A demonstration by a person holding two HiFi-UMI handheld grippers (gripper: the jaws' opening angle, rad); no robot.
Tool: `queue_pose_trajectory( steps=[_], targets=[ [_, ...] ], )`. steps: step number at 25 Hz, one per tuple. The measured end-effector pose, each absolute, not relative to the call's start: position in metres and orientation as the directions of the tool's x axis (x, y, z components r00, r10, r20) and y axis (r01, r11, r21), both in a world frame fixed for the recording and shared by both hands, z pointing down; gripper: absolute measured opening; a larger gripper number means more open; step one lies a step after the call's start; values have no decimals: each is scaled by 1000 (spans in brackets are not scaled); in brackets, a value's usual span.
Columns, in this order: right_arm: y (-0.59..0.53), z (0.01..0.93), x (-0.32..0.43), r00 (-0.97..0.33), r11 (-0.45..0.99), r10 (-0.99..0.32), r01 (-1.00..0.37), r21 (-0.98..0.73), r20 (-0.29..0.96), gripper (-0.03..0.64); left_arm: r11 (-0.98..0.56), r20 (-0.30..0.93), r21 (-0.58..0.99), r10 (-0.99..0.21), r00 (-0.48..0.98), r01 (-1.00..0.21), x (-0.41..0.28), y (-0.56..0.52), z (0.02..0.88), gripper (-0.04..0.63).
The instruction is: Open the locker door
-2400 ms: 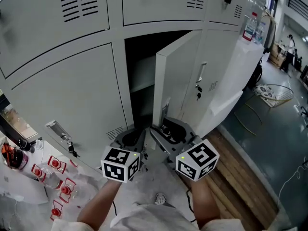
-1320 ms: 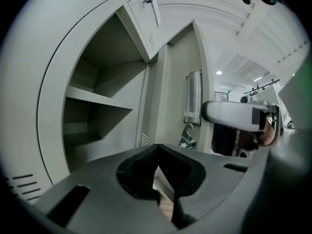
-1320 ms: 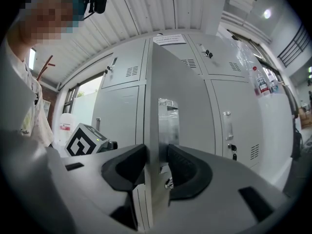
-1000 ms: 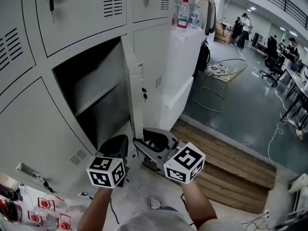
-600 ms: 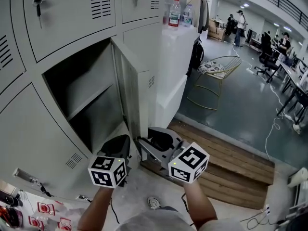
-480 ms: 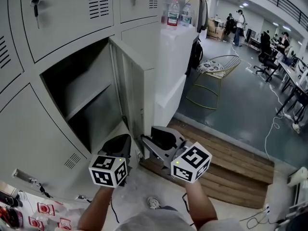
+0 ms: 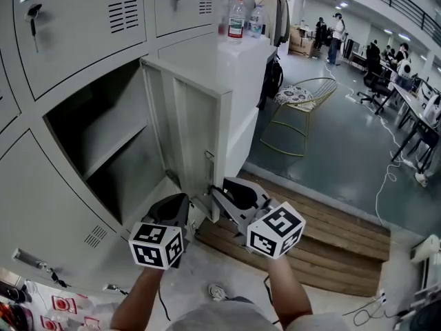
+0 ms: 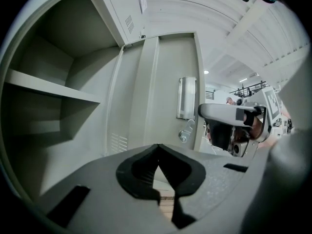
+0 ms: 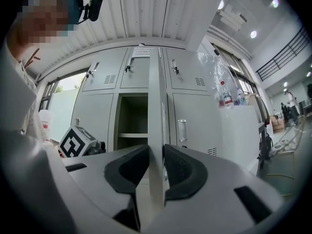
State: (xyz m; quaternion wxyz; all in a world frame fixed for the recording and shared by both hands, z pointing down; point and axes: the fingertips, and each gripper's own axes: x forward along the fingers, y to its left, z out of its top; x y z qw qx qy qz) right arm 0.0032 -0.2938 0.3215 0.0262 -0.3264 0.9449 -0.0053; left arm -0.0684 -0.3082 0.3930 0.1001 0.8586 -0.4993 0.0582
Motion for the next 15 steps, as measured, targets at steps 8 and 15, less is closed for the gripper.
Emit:
queue_pose_trajectory(
  steps=[8, 15],
  targets=[
    [-315, 322, 26, -748, 750, -661, -658, -58, -56, 84, -499, 200, 109, -836, 511, -859, -51, -321, 391, 6],
    [-337, 324, 44, -712, 714, -700, -697, -67, -58, 84, -522, 200, 103, -823, 532, -847, -34, -333, 391, 6]
  ],
)
